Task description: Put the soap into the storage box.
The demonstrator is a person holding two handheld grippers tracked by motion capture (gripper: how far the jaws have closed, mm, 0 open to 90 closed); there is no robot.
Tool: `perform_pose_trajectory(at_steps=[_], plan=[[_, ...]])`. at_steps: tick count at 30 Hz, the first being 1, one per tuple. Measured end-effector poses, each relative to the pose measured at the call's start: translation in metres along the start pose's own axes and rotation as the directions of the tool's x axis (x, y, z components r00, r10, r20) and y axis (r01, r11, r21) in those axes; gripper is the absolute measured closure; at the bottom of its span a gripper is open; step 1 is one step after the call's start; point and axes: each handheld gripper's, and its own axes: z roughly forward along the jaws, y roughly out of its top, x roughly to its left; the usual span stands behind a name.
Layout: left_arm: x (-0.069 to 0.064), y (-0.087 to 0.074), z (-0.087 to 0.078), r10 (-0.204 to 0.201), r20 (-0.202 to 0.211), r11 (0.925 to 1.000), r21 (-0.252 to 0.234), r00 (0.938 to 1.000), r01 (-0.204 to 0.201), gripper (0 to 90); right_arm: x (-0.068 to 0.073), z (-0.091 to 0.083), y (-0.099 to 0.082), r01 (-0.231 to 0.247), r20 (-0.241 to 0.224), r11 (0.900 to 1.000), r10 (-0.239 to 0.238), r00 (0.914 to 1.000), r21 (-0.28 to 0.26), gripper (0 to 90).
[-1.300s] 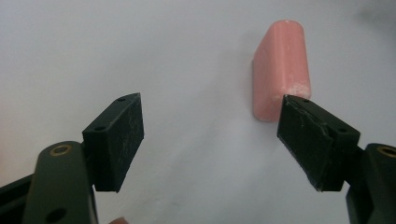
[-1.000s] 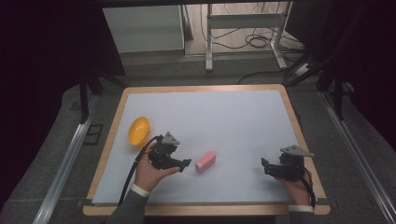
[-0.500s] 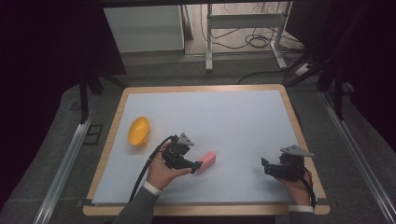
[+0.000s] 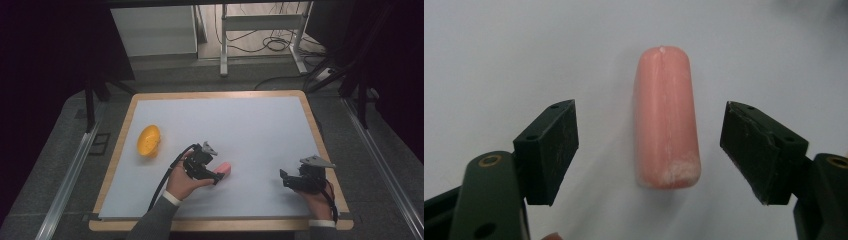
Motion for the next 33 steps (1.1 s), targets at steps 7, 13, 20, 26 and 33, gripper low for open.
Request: perform_pose_trajectory(at_steps=[7,13,20,26,33], plan=[[-0.005,0.012,0.013,0.02,-0.009,0.9994,0.03,0.9998,-0.02,24.4,0.0,0.001,-0.001,0.0,-0.001,1.0,0.0,1.0,0.002,8.4],[-0.006,0.014,0.022,0.021,-0.018,0.9983,0.055,0.9996,-0.02,27.8,-0.002,0.001,-0.001,-0.002,0.005,1.0,0.002,1.0,0.006,8.4],[-0.008,0.012,0.033,0.018,-0.026,0.9973,0.072,0.9995,-0.016,36.1,-0.001,0.002,-0.001,0.0,0.007,1.0,0.0,1.0,0.006,8.4],[-0.009,0.01,0.036,0.009,-0.029,0.9966,0.082,0.9996,-0.006,44.0,-0.001,0.002,-0.002,0.001,0.007,0.9999,-0.001,1.0,0.01,8.4],[-0.009,0.007,0.04,-0.007,-0.022,0.9973,0.073,0.9997,0.009,59.9,0.0,0.002,-0.001,0.002,0.007,0.9999,-0.002,1.0,0.011,8.4]])
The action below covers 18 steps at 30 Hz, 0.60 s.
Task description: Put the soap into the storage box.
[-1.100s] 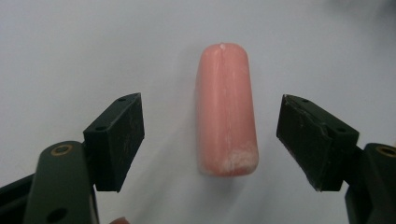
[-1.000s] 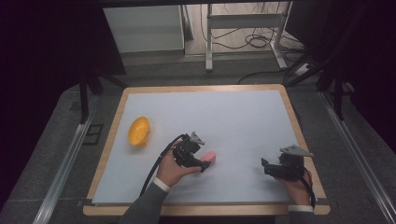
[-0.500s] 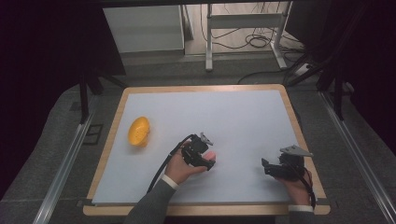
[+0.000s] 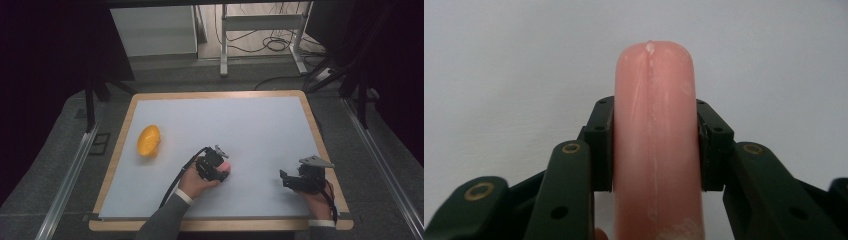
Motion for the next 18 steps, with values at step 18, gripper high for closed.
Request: perform_pose_trajectory(at_steps=[18], plan=[[0.014,-0.004,-0.025,-0.037,0.025,0.9965,-0.075,0.999,0.038,60.0,-0.001,-0.001,0.001,-0.003,0.004,1.0,0.003,1.0,-0.001,8.4]])
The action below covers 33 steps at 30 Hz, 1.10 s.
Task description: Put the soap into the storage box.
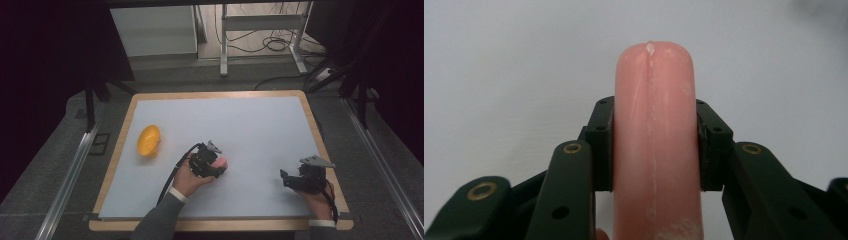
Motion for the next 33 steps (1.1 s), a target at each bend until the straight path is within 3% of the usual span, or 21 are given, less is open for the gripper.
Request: perform_pose_trajectory(at_steps=[19,33], plan=[[0.019,-0.006,-0.02,-0.04,-0.02,0.9984,-0.042,0.999,0.039,60.1,0.0,0.002,-0.001,-0.002,0.007,1.0,0.002,1.0,0.009,8.4],[0.032,-0.014,-0.029,-0.066,-0.039,0.9972,-0.038,0.997,0.065,60.1,0.001,0.003,-0.002,0.003,0.005,0.9999,-0.003,1.0,0.015,8.4]])
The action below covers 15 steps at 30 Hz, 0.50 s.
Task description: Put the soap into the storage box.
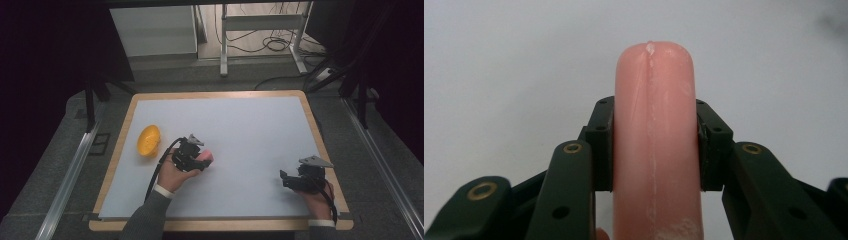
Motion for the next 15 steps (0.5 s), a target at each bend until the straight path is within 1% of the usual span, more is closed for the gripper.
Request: perform_pose_trajectory(at_steps=[4,7,10,15], plan=[[0.004,-0.003,-0.003,-0.015,-0.009,0.9998,-0.01,0.9999,0.015,60.1,0.0,0.0,0.0,0.0,0.001,1.0,0.0,1.0,0.001,8.4],[0.009,-0.007,-0.006,-0.027,-0.016,0.9996,-0.011,0.9995,0.027,60.1,0.0,0.0,0.0,0.0,0.001,1.0,0.0,1.0,0.001,8.4],[0.012,-0.008,-0.009,-0.028,-0.021,0.9995,-0.01,0.9994,0.028,60.1,0.0,0.001,0.0,0.001,0.001,1.0,-0.001,1.0,0.002,8.4],[0.019,-0.011,-0.015,-0.042,-0.032,0.999,-0.018,0.9986,0.041,60.1,0.001,0.002,-0.001,0.006,0.004,1.0,-0.006,1.0,0.006,8.3]])
